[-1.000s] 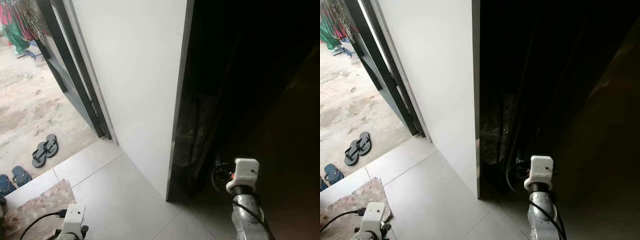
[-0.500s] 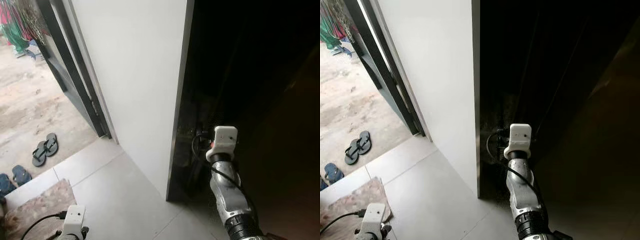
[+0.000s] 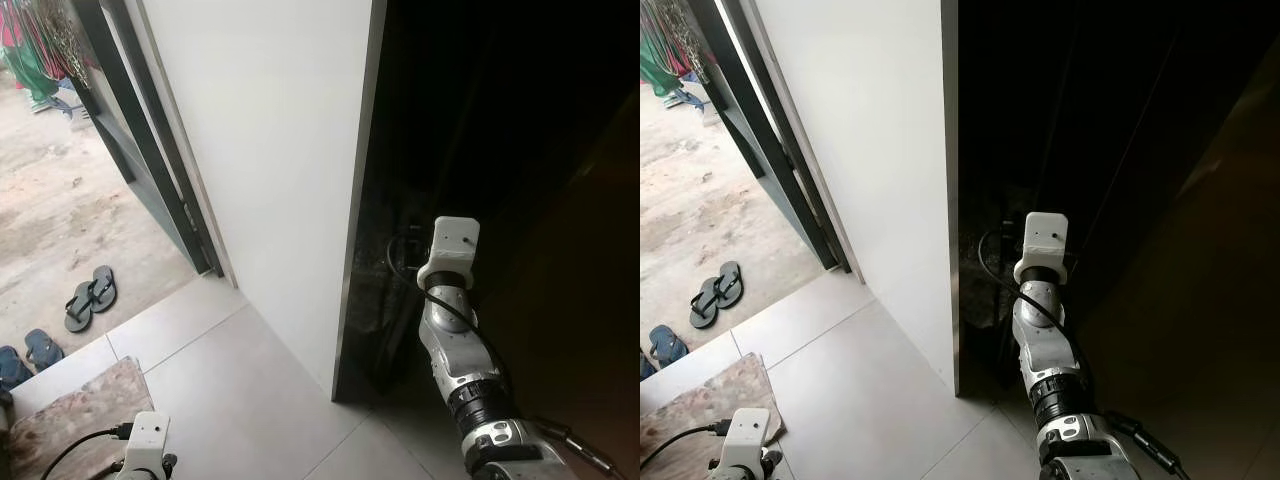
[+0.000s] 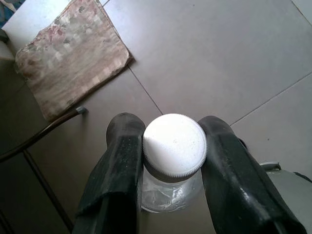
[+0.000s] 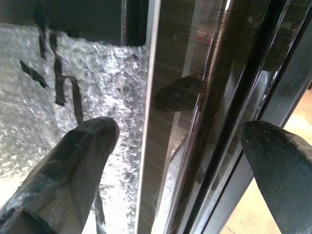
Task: Restocking fridge
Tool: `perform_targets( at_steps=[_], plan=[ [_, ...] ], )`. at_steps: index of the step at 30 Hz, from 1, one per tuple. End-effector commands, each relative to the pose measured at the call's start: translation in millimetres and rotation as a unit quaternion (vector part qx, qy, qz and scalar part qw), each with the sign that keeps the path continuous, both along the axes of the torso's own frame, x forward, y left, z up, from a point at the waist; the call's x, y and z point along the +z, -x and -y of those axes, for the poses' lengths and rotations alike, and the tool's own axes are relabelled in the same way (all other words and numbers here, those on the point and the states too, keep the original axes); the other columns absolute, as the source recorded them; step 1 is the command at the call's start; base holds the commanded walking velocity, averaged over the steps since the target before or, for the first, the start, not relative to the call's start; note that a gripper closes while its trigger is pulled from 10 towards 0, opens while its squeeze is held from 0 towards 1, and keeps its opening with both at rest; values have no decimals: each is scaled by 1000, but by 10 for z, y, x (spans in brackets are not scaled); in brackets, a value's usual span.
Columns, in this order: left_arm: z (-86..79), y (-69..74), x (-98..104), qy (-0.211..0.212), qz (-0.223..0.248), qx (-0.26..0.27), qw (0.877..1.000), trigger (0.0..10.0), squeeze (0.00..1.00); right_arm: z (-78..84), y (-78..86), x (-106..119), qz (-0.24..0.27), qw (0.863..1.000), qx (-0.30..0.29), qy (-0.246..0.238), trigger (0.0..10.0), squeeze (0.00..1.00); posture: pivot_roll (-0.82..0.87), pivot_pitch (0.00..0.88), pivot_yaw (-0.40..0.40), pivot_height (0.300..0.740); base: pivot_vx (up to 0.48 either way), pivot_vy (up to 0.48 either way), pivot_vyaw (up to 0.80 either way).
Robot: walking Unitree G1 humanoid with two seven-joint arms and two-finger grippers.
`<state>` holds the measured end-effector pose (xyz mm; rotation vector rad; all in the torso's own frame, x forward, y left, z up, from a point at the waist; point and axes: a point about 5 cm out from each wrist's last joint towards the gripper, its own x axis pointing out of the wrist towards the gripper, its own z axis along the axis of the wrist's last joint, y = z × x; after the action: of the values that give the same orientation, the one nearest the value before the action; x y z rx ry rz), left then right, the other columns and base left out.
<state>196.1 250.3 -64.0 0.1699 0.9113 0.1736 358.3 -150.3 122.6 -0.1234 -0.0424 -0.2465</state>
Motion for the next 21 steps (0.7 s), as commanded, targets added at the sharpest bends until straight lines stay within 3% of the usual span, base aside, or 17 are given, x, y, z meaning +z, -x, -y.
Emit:
perform_targets(
  at_steps=[1,9,19,21],
  plan=[
    [-20,55,-24,-1,-6,11,1000,10000,0,16,-48,82,10,1000,-6,-2,10000,0,23,74,32,740,0,0,0],
    [-21,66,-29,0,-7,12,1000,10000,0,13,-110,129,13,1000,-10,2,10000,0,24,76,33,740,0,0,0],
    [-23,83,-37,-1,-9,11,1000,10000,0,166,-168,240,29,998,-48,6,10000,0,28,76,35,740,0,0,0],
    [-24,85,-38,-1,-9,10,1000,10000,0,291,-154,241,33,997,-74,5,10000,0,28,78,37,740,0,0,0]
  ],
)
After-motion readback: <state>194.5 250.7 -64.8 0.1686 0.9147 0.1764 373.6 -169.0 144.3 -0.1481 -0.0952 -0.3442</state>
